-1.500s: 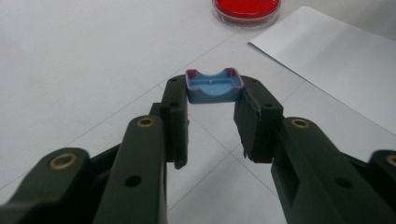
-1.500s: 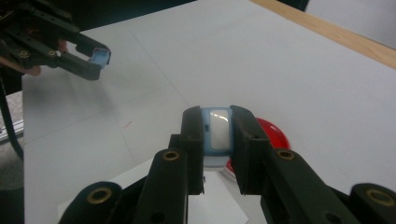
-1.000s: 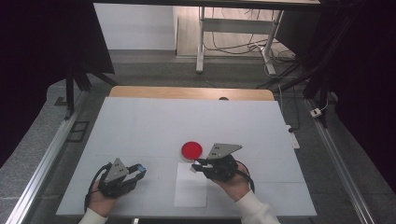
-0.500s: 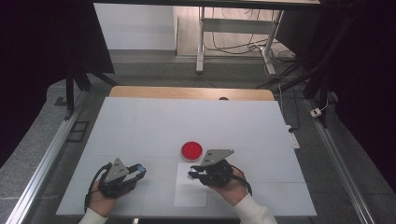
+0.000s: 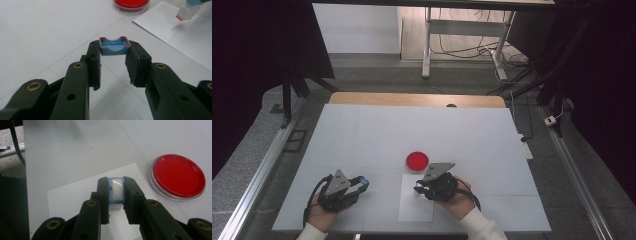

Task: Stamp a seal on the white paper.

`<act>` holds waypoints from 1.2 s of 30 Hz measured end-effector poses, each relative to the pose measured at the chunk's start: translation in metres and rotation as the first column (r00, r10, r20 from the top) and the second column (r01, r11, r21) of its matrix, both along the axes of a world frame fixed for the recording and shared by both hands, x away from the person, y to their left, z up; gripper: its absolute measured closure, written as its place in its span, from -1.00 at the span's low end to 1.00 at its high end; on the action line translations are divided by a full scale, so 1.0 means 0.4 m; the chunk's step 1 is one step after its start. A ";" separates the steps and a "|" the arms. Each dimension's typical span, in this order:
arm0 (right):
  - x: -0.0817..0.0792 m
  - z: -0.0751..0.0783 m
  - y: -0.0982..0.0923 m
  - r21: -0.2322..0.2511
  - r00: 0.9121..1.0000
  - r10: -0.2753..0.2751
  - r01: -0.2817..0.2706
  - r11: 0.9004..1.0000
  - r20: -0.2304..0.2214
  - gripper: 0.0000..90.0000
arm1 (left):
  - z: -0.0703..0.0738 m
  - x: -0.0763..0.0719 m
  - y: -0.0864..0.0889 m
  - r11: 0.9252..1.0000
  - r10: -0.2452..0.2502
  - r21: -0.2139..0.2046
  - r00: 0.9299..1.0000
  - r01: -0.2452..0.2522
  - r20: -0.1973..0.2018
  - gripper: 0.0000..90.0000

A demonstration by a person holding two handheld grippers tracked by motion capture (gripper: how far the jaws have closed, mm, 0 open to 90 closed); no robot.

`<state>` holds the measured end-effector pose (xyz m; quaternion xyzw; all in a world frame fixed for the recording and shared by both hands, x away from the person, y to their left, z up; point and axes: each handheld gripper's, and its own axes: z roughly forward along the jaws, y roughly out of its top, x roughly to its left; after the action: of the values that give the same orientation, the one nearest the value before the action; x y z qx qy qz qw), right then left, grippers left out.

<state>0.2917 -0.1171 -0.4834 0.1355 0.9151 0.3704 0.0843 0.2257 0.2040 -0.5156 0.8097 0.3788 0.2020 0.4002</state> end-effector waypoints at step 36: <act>0.003 -0.030 0.015 -0.045 1.000 0.009 -0.009 0.999 -0.007 0.67 | -0.001 0.000 0.001 1.000 -0.004 0.000 1.000 0.004 -0.001 0.46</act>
<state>0.2930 -0.1112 -0.4953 0.1308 0.9241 0.3496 0.0824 0.2258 0.2046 -0.5159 0.8106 0.3775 0.2008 0.4003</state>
